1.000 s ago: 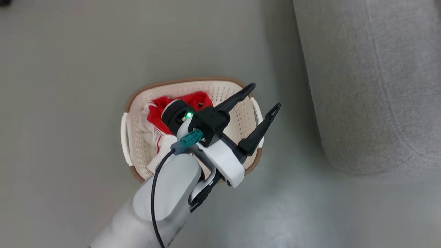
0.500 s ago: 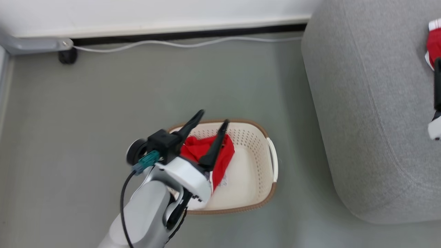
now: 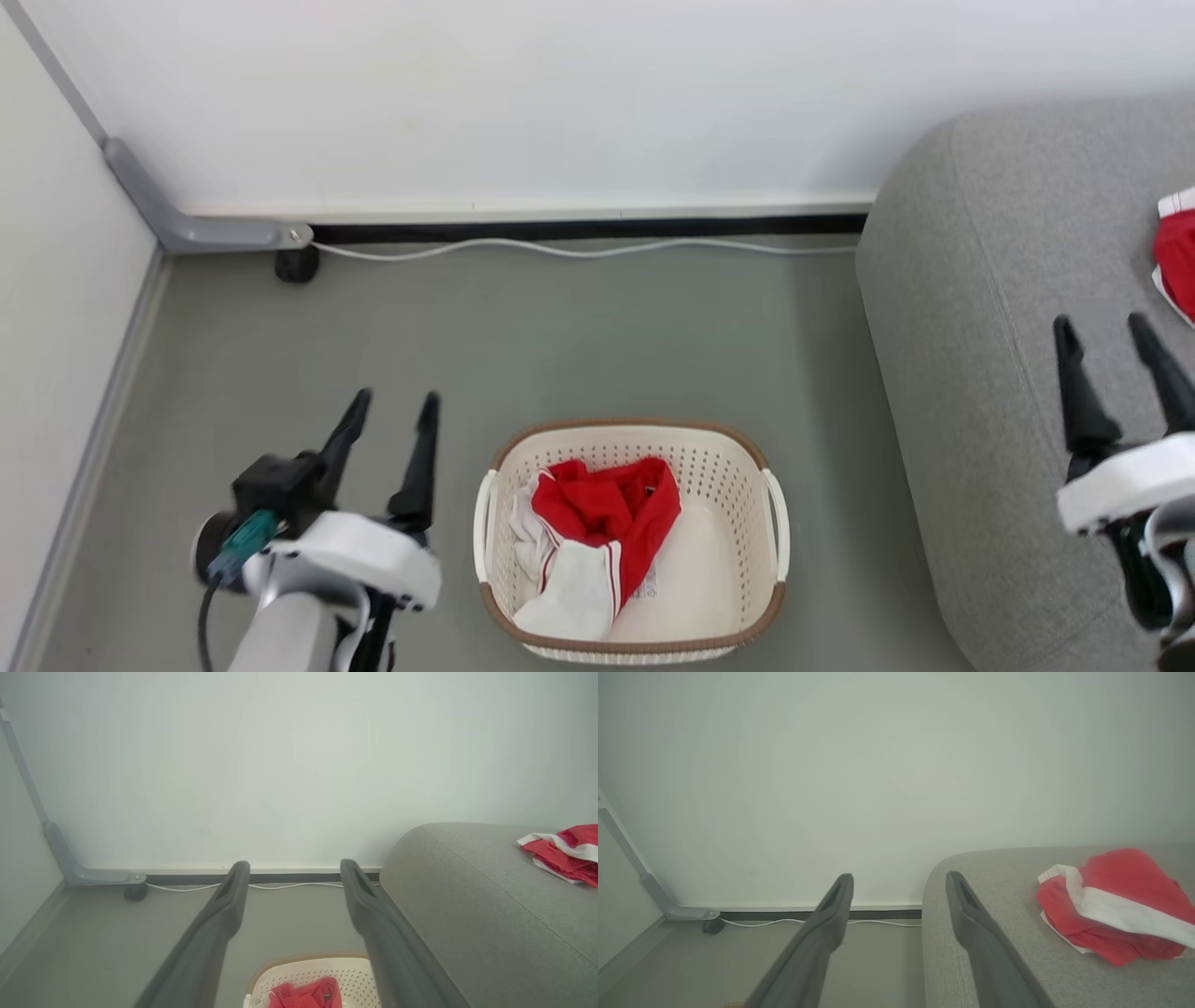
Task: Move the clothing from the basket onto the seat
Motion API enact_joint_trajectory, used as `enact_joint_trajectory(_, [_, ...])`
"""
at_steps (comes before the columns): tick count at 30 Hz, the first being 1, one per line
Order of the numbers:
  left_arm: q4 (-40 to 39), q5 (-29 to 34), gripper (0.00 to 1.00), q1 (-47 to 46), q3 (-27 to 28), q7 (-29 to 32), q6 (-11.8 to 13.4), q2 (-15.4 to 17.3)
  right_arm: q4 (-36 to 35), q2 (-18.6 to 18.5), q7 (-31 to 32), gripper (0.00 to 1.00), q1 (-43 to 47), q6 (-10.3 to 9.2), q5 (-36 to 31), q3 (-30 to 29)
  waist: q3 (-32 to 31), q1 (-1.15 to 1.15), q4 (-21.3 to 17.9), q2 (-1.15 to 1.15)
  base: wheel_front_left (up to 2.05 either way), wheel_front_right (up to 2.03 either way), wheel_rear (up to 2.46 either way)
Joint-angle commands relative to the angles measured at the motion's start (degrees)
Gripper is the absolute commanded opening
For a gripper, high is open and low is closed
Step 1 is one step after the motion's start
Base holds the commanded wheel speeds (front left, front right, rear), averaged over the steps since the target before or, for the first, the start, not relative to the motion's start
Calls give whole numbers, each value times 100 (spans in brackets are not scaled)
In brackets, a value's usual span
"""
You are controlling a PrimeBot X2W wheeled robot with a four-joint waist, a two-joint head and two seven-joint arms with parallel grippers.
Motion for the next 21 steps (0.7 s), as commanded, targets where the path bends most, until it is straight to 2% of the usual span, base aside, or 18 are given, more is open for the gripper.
enact_joint_trajectory(1, [-183, 136, 100, 91, 447, -36, 74, 66, -276, -9, -60, 100, 235, 23, -112, 14, -203, 0, 82, 0, 0, 0, 0])
enact_joint_trajectory(13, [-461, 461, 100, 684, 1405, -36, 112, 55, -735, 439, -60, 100, 974, 23, -448, -203, -438, 0, 143, 0, 0, 0, 0])
enact_joint_trajectory(21, [-865, 348, 100, 1081, 1544, -36, 67, 52, -978, 596, -60, 100, 1179, 23, -602, -233, -456, 0, 133, 0, 0, 0, 0])
